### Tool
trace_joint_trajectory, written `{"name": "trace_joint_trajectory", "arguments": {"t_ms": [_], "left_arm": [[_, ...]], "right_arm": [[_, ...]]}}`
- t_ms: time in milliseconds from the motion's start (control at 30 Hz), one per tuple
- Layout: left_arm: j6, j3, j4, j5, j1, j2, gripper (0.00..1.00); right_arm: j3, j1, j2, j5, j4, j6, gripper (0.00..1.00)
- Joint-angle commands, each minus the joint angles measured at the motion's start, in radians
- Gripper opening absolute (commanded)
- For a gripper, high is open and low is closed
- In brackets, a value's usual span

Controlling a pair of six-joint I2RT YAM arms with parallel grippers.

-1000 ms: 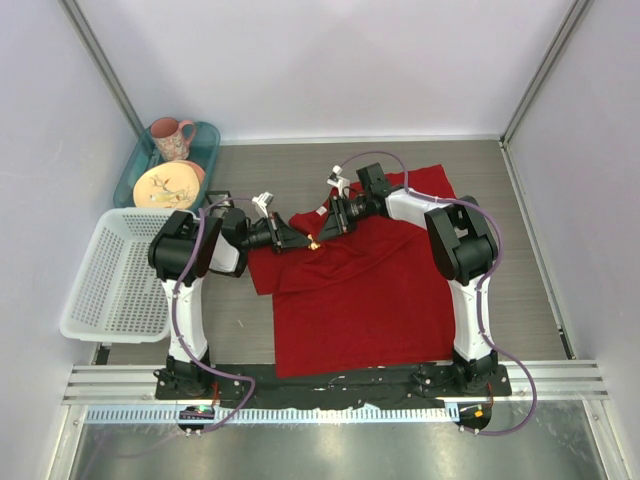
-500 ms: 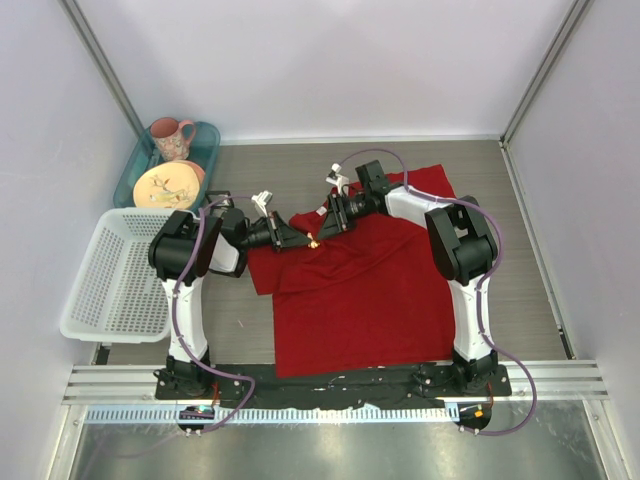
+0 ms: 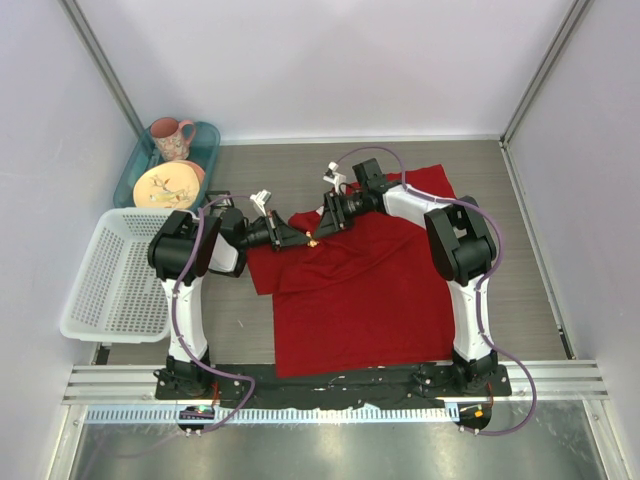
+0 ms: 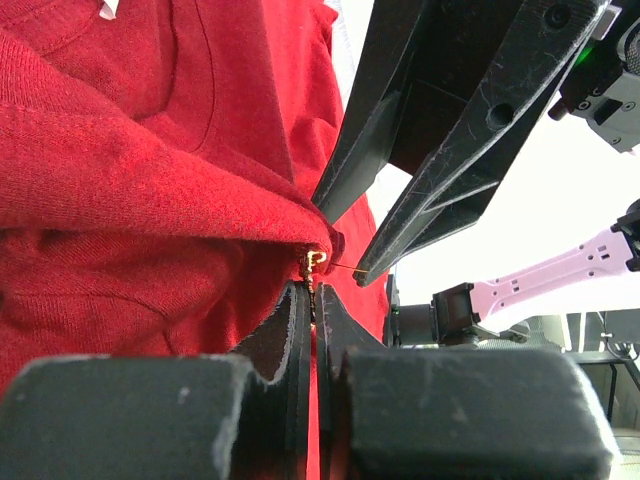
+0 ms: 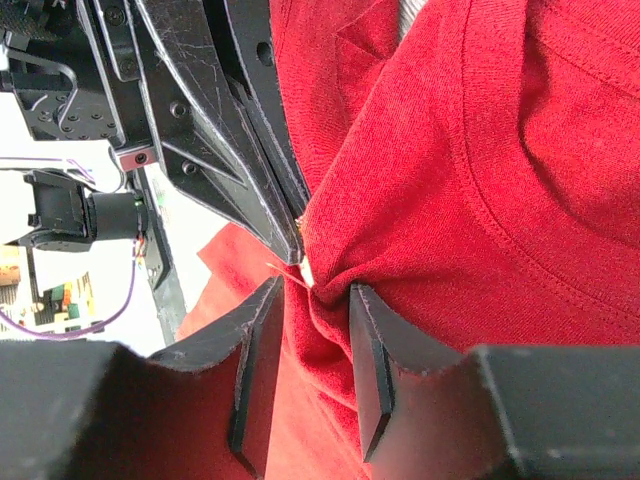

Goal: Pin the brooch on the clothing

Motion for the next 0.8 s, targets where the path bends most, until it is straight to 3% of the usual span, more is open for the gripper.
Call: {"name": "trace_joint_trajectory", "arguments": {"t_ms": [0, 400, 767], "left_arm": [[-0.010, 0.017, 0.109, 0.035, -0.014, -0.010, 0.02], [-0.038, 0.020, 0.146, 0.052, -0.012, -0.005, 0.02], [-0.032, 0.018, 0.151, 0.055, -0.019, -0.019, 0.02]], "right_arm": [[0.039, 0.025, -0.004, -0.001, 0.000, -0.069, 0.38], [0.065, 0.032, 0.025, 0.045, 0.014, -0.055, 0.29], [0.083, 0.057, 0.026, 0.155, 0.003, -0.046, 0.31]]}}
